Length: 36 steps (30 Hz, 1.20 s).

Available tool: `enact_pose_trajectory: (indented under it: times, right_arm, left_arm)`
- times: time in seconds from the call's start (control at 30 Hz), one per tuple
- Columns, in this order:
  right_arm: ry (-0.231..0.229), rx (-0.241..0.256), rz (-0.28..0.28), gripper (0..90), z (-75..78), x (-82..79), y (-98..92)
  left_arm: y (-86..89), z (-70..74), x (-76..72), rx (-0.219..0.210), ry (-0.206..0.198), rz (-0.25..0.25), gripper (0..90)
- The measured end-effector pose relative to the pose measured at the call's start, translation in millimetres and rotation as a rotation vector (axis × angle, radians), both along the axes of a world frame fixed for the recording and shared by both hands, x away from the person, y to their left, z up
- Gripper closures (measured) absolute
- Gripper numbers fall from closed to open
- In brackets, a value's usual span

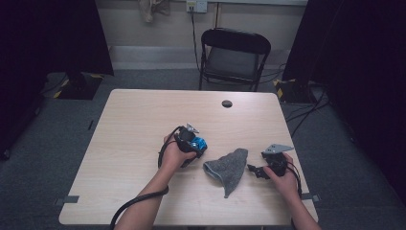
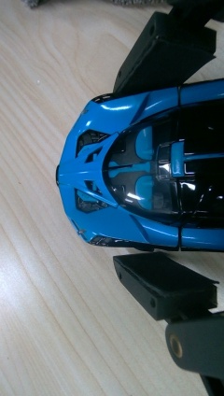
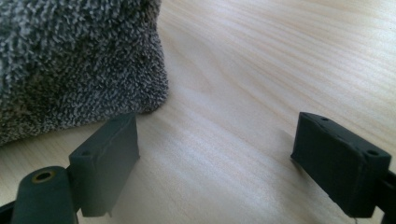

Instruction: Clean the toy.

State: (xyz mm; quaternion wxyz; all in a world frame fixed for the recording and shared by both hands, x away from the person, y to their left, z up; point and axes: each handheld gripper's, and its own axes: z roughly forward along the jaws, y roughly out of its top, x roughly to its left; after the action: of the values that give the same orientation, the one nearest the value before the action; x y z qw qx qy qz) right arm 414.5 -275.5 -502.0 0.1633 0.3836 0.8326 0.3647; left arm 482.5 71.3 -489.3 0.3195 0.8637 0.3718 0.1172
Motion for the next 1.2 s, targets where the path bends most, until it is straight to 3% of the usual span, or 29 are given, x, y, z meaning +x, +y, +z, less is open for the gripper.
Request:
enact_pose_trajectory:
  times: [0.23,0.3,0.43,0.67,0.97,1.1,1.2]
  right_arm:
    - [-0.001,0.0,0.0,13.9,0.0,0.0,0.0]
    - [0.0,0.0,-0.001,13.8,0.0,0.0,0.0]
    - [0.0,0.0,-0.001,13.9,0.0,0.0,0.0]
    - [0.0,0.0,-0.001,13.9,0.0,0.0,0.0]
    - [-0.001,0.0,0.0,13.8,0.0,0.1,0.0]
    - [-0.001,0.0,0.0,13.9,0.0,0.1,0.0]
    - [0.0,0.0,-0.001,13.8,0.0,0.0,0.0]
  left_arm:
    - [0.0,-1.2,-1.3,0.004,-0.019,-0.011,17.4]
    - [-0.6,0.0,-2.2,0.008,-0.029,-0.023,23.8]
    - [-1.9,0.9,-2.4,0.012,-0.013,-0.015,24.1]
    - [-1.1,-0.2,-3.5,0.002,-0.029,-0.011,24.3]
    - [1.0,0.3,-4.1,-0.007,-0.016,0.0,24.4]
    - [0.0,-1.2,-4.2,-0.002,-0.042,-0.003,24.2]
    - [-2.0,-0.8,-4.6,-0.001,-0.035,0.006,24.1]
